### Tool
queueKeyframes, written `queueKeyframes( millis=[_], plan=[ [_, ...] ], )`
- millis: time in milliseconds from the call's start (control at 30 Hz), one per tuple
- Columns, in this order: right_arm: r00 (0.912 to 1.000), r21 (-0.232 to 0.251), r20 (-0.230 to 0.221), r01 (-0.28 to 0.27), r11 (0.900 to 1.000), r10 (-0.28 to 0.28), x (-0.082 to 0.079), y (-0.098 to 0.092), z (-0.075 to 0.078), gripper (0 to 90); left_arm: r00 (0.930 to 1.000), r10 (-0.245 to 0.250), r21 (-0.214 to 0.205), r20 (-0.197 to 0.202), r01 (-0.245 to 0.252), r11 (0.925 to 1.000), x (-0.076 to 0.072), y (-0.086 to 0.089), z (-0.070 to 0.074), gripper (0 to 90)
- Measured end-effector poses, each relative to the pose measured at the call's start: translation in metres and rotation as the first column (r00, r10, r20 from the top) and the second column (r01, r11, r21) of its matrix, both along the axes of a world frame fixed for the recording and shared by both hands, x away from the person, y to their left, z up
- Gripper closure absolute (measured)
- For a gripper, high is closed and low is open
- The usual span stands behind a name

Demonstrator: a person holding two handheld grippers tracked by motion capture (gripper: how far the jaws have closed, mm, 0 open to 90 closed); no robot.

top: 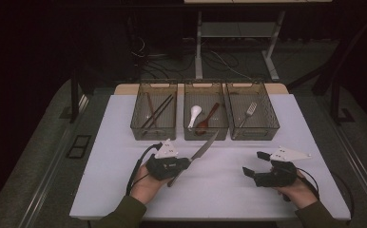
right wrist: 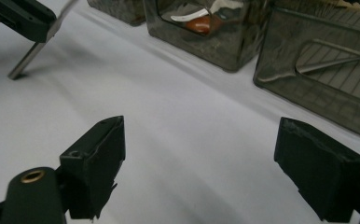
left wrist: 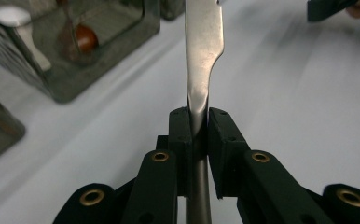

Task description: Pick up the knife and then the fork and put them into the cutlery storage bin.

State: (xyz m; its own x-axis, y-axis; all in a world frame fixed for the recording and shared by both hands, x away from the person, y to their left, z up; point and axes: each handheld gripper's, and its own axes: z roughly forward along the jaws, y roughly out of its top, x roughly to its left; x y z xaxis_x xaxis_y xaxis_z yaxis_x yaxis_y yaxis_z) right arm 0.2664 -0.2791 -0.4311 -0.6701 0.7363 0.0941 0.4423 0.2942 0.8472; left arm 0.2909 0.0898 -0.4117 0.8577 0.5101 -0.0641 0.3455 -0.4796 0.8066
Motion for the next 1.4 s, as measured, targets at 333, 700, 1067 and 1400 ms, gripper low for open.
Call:
queueKeyframes(
  millis=[333, 700, 1067, 1400],
  plan=[
    [0.9984, 0.074, -0.005, -0.057, 0.9956, 0.057, 0.012, 0.021, 0.032, 12.5, 0.9996, -0.002, -0.071, 0.028, 0.004, 0.9975, 0.002, -0.011, 0.013, 80.1],
    [0.9909, 0.232, -0.02, -0.125, 0.9647, 0.133, 0.032, 0.058, 0.06, 42.0, 0.9977, -0.025, -0.089, 0.063, 0.03, 0.9956, 0.008, -0.053, 0.021, 80.1],
    [0.9882, 0.274, -0.056, -0.122, 0.9539, 0.143, 0.046, 0.068, 0.064, 73.3, 0.9946, -0.019, -0.105, 0.102, 0.03, 0.994, 0.012, -0.072, 0.025, 80.2],
    [0.9866, 0.31, -0.059, -0.127, 0.9421, 0.152, 0.049, 0.068, 0.066, 87.6, 0.9949, -0.017, -0.116, 0.1, 0.029, 0.9928, 0.013, -0.07, 0.025, 80.0]
  ],
)
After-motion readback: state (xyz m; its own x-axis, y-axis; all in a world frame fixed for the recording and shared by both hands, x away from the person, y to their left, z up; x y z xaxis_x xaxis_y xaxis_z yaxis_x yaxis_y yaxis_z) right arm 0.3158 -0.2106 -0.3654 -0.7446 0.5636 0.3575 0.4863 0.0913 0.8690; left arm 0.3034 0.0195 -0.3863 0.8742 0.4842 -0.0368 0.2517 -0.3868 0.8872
